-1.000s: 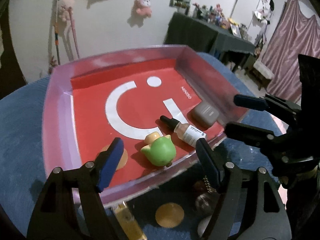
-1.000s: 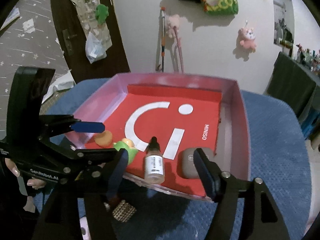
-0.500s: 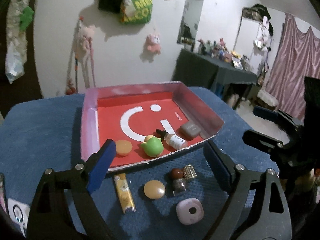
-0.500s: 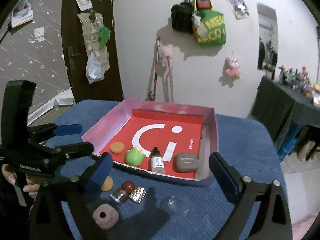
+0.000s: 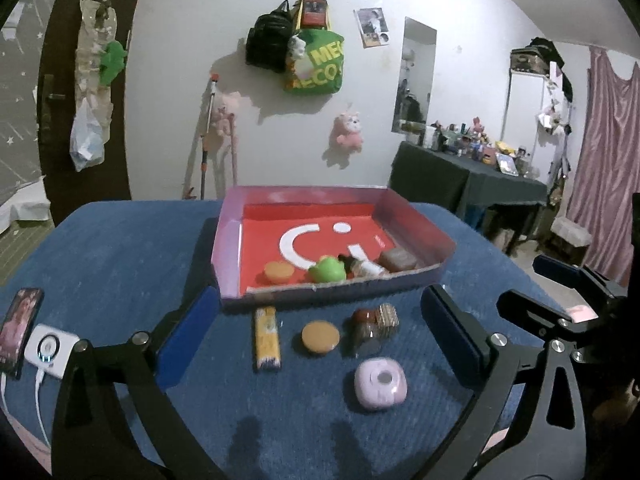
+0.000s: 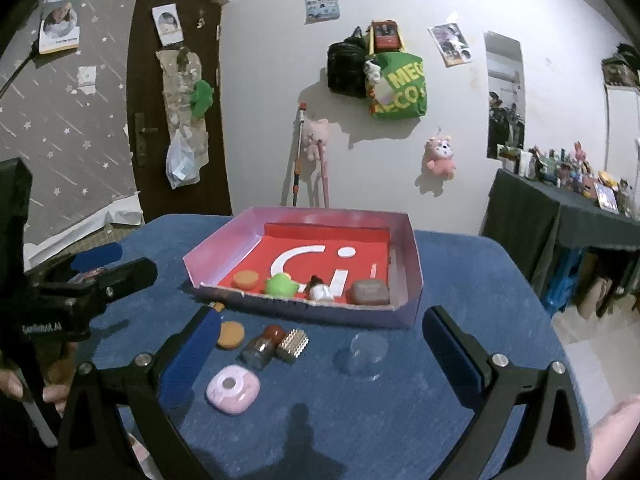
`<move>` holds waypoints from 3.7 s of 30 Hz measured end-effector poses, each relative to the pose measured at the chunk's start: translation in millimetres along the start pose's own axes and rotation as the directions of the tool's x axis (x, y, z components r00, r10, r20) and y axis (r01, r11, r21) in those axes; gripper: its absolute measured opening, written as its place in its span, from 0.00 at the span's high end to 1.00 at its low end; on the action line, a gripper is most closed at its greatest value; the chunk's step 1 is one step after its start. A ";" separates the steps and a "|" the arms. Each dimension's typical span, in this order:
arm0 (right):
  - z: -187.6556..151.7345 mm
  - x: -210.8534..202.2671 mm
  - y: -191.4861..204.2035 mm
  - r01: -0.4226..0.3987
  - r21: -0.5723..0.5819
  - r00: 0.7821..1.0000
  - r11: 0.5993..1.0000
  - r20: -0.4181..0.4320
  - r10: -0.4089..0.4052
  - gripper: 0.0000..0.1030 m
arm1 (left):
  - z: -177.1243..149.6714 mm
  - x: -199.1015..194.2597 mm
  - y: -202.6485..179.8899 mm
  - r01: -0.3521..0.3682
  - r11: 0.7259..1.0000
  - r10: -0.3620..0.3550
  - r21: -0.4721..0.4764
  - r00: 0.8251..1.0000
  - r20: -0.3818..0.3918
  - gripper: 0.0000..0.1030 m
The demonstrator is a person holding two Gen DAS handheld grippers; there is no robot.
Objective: Organize rigid objects
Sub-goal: 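Lift both tools out of the tray and move back over the table, then grasp the yellow lighter with the left tool while the right tool grasps the clear cup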
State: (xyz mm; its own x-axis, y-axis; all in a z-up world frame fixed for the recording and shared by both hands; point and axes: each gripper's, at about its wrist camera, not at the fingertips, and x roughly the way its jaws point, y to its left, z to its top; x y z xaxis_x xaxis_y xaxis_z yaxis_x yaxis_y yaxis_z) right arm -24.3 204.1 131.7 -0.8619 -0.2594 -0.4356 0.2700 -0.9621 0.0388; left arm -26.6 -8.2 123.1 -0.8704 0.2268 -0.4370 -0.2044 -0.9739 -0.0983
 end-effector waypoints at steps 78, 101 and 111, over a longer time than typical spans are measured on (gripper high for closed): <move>-39.2 135.6 -54.5 0.112 0.083 0.910 0.990 -0.408 -0.069 0.18 | -31.0 127.6 70.9 -0.143 0.990 0.123 -0.011 0.889 -0.441 0.12; -9.6 107.3 -44.5 0.050 0.039 0.954 0.998 -0.298 -0.036 0.59 | -4.3 99.7 54.6 -0.009 1.000 0.003 -0.015 0.932 -0.362 0.79; -7.6 99.0 -39.6 0.038 0.037 0.959 0.999 -0.284 -0.026 0.59 | -1.3 91.1 49.9 -0.001 1.000 -0.001 -0.007 0.940 -0.341 0.79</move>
State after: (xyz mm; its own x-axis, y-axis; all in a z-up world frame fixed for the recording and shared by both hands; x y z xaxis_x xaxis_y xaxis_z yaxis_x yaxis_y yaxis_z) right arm -117.0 217.2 80.2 -0.7114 -0.2002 -0.6737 0.2214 -0.9736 0.0555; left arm -115.5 -36.1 77.3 -0.6655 0.2132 -0.7153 -0.2004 -0.9742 -0.1040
